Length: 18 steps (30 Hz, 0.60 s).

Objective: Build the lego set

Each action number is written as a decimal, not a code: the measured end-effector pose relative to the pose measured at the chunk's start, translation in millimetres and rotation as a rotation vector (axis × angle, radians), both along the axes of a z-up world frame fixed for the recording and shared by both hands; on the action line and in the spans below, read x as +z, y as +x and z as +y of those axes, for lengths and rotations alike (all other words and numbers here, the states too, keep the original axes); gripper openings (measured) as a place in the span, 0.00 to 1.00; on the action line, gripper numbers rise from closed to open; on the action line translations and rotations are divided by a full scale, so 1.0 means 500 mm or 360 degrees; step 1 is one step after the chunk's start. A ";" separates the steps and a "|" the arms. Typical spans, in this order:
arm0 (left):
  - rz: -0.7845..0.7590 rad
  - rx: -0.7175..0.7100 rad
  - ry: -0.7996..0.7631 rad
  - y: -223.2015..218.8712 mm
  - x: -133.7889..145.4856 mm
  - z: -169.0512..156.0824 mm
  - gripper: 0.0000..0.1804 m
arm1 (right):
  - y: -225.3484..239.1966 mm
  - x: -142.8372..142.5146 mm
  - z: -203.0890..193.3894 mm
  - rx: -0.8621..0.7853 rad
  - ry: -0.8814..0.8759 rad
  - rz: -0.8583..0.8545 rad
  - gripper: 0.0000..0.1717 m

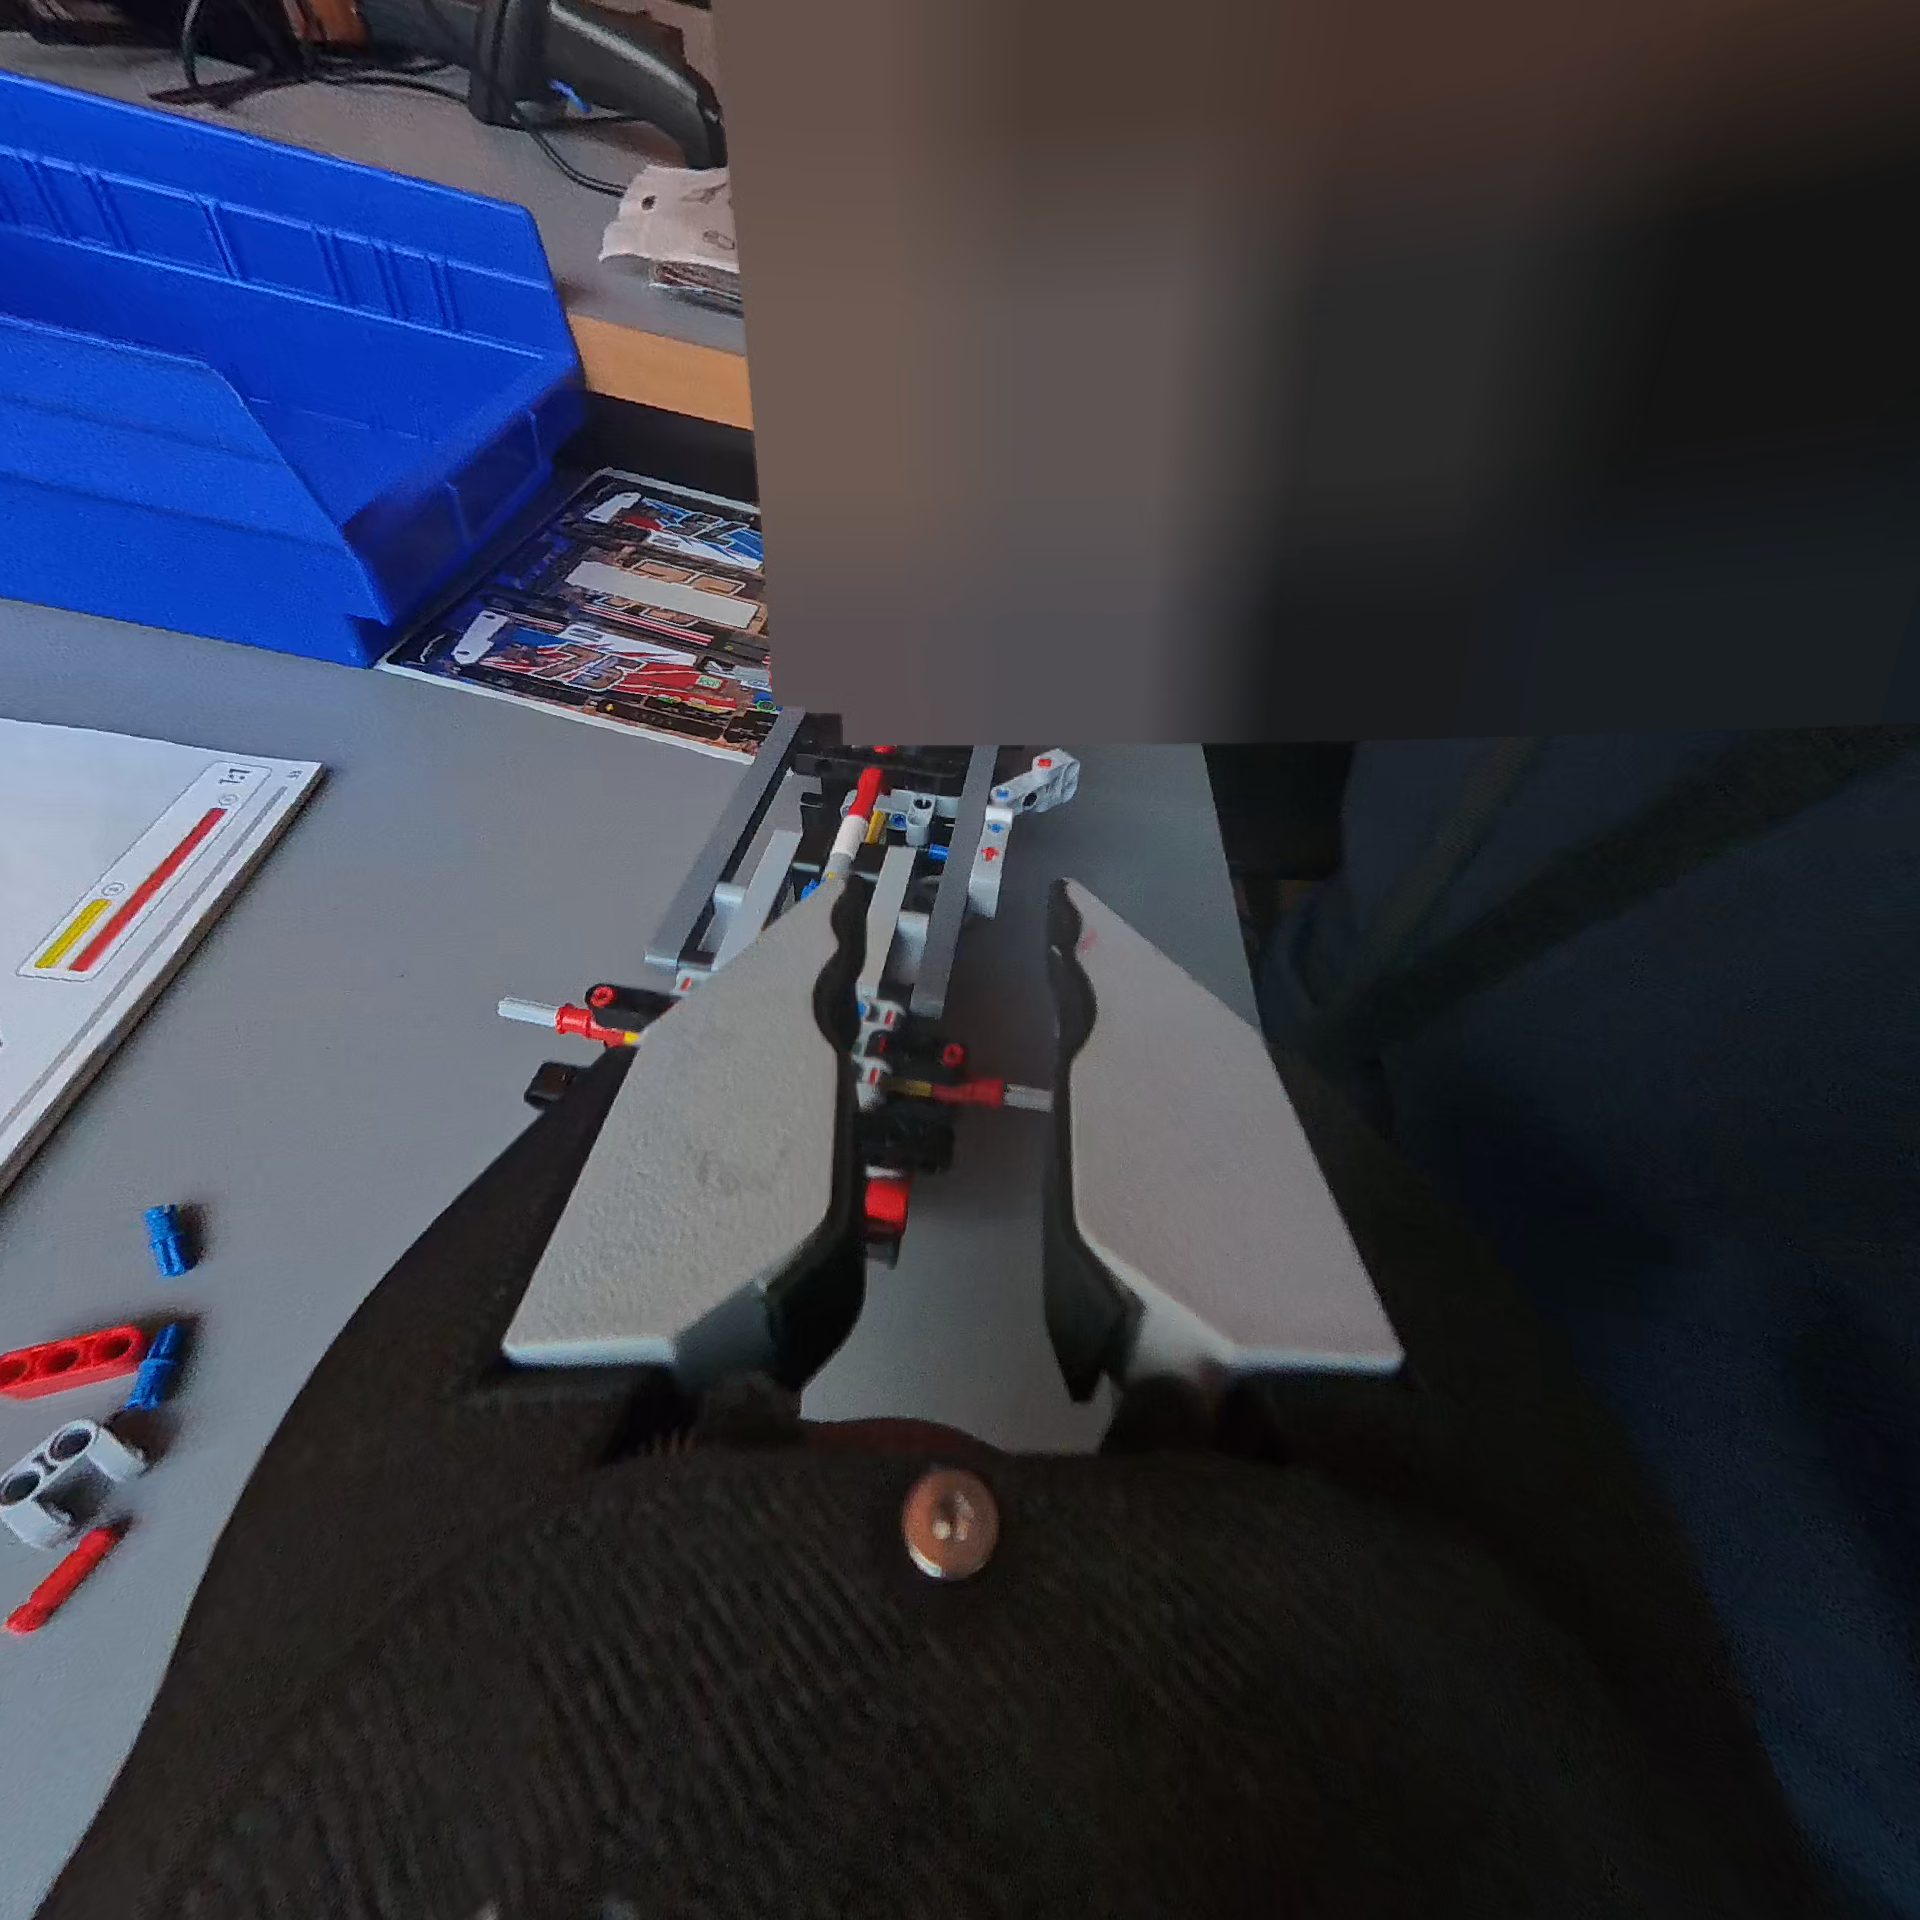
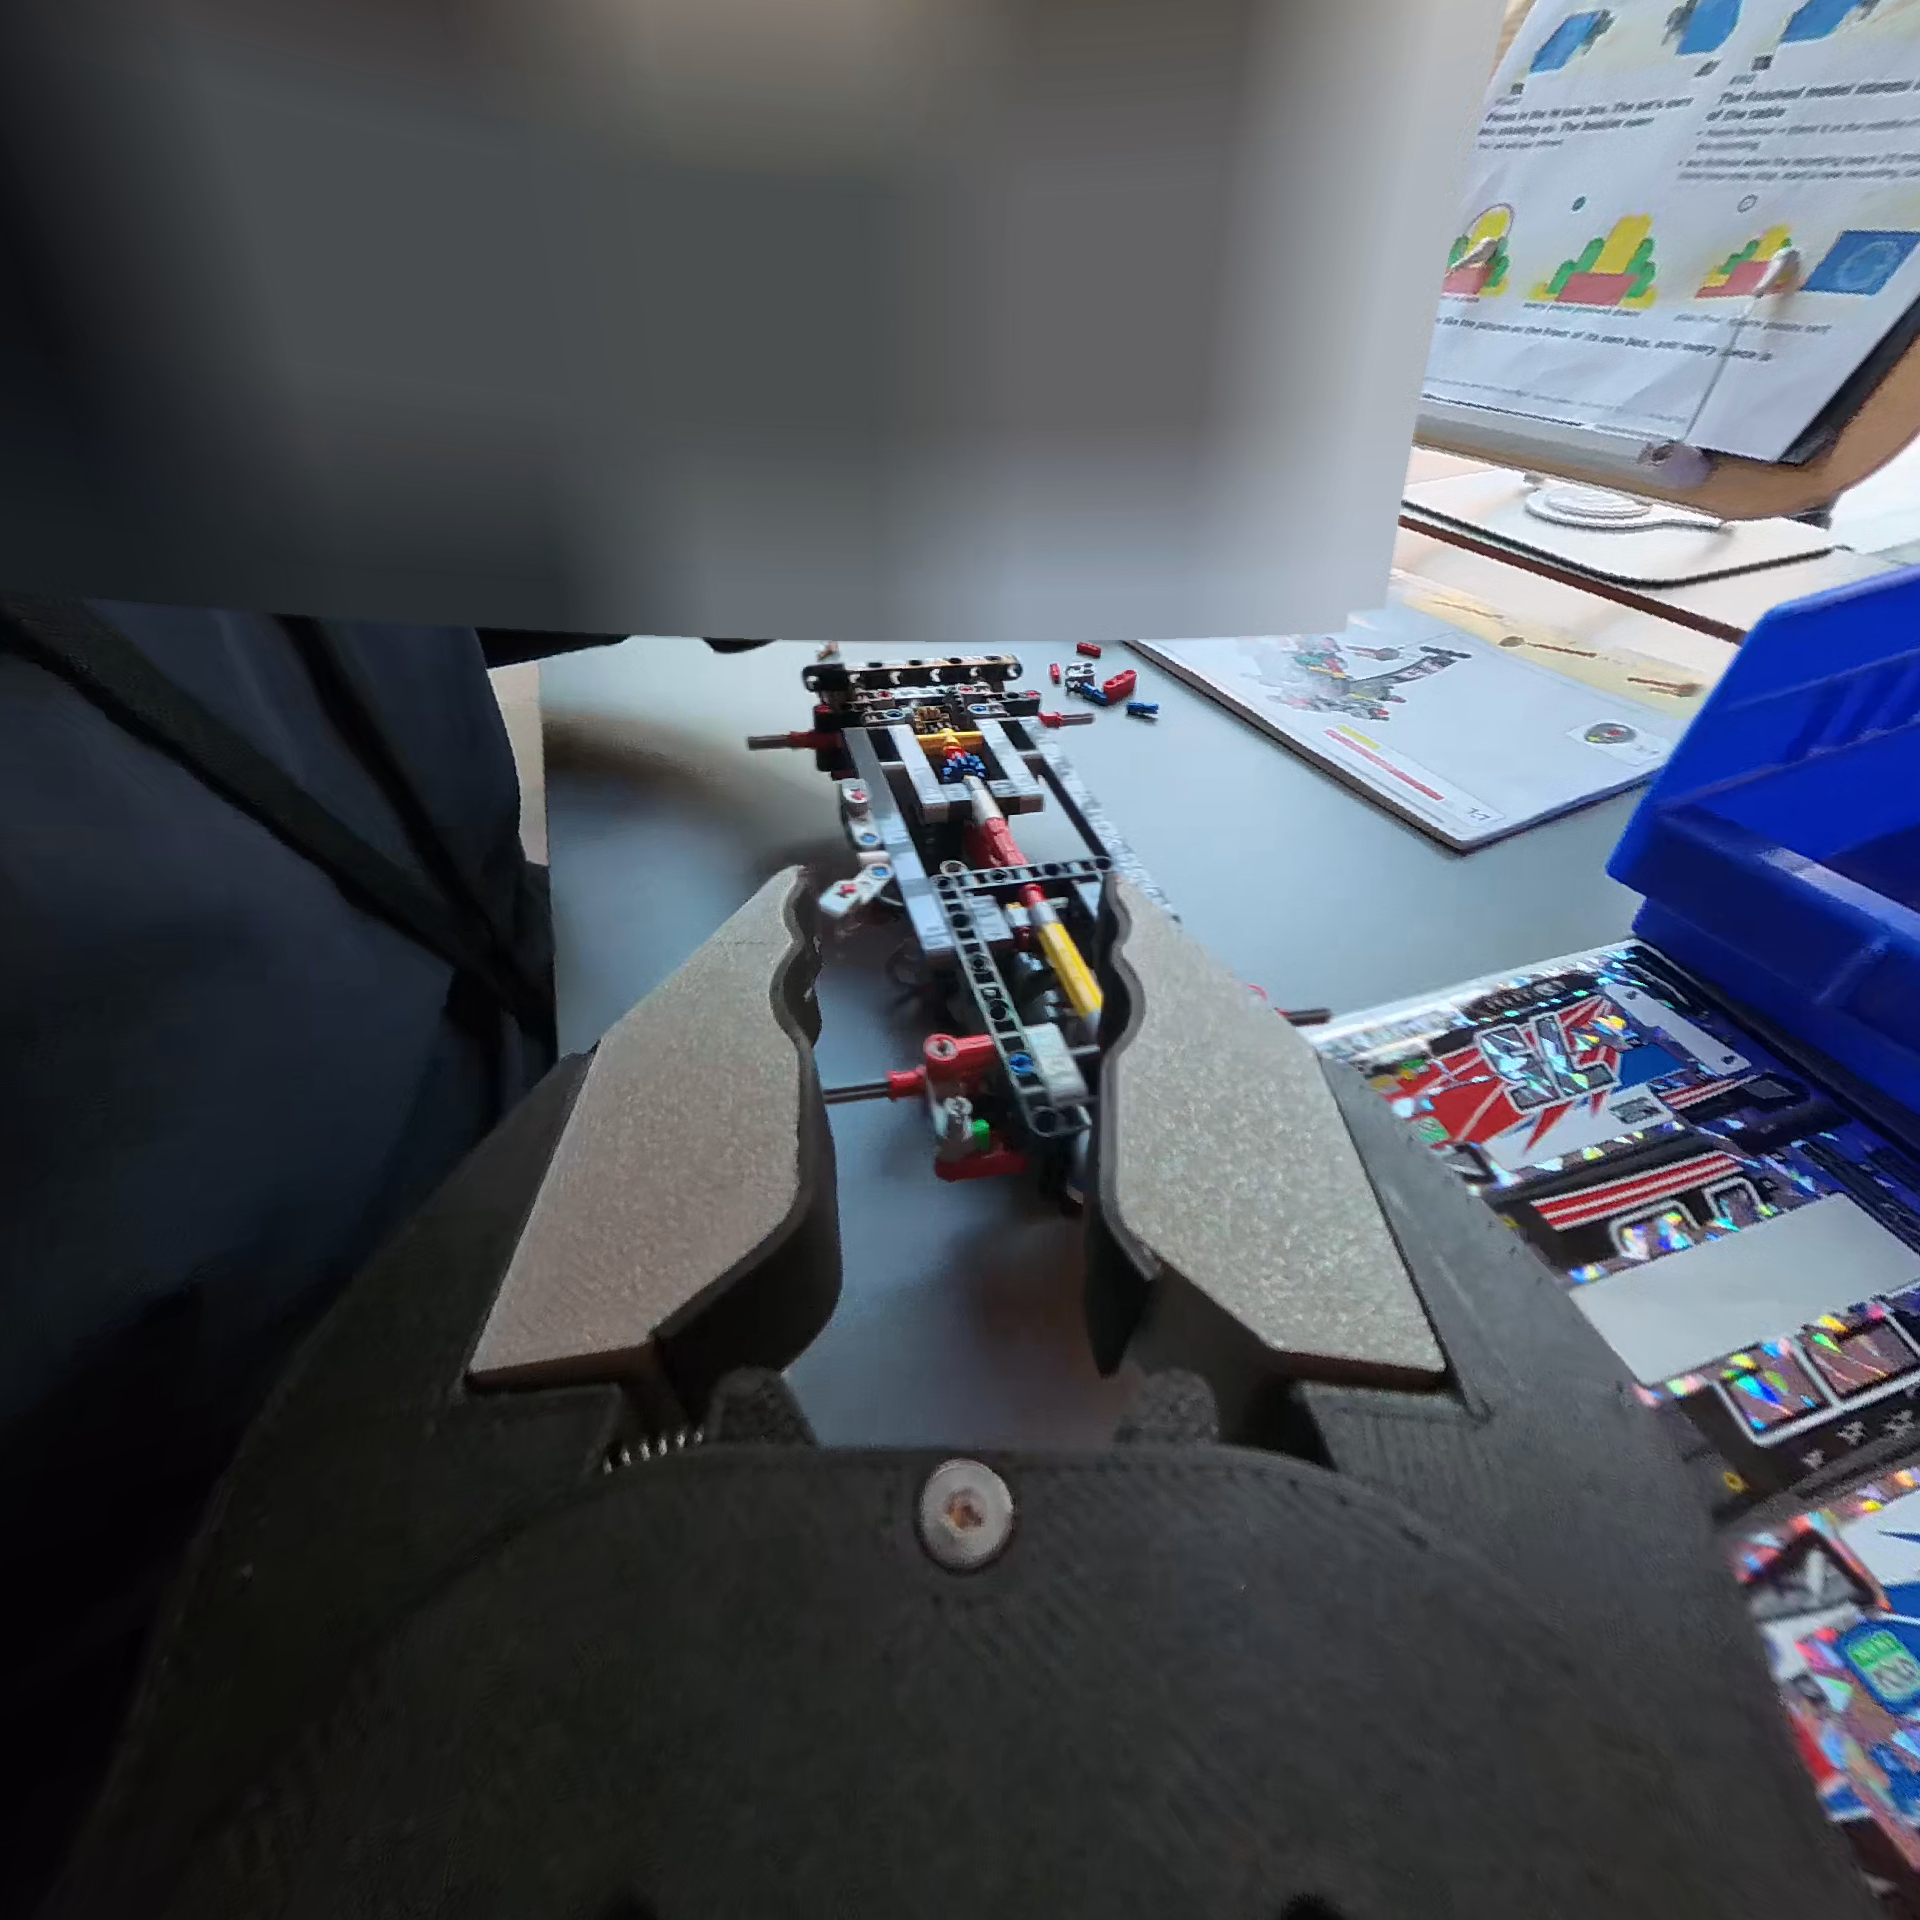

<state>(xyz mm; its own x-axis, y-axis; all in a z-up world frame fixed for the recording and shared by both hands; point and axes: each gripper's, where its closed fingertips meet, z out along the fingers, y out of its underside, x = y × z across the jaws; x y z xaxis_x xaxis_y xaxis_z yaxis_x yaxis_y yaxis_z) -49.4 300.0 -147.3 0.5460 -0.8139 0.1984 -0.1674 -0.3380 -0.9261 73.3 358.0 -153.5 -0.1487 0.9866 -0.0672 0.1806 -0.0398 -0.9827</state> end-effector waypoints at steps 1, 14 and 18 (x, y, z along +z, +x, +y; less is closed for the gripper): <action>0.0020 0.0017 -0.0013 0.006 0.004 0.006 0.16 | -0.002 0.002 -0.011 0.0002 0.0006 -0.0005 0.28; 0.0885 -0.0270 -0.0146 0.139 -0.101 0.036 0.17 | -0.061 -0.094 -0.086 -0.0454 0.0024 -0.0496 0.12; 0.1070 -0.0298 -0.0105 0.127 -0.130 0.043 0.09 | -0.075 -0.106 -0.086 -0.0467 0.0078 -0.0544 0.09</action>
<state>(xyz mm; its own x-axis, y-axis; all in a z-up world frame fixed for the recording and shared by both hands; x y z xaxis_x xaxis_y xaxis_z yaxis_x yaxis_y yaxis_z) 13.9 321.8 -212.1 0.4194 -0.9042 -0.0811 -0.7577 -0.2994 -0.5799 35.7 314.8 -206.7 0.1603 0.9869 -0.0162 0.4833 -0.0928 -0.8705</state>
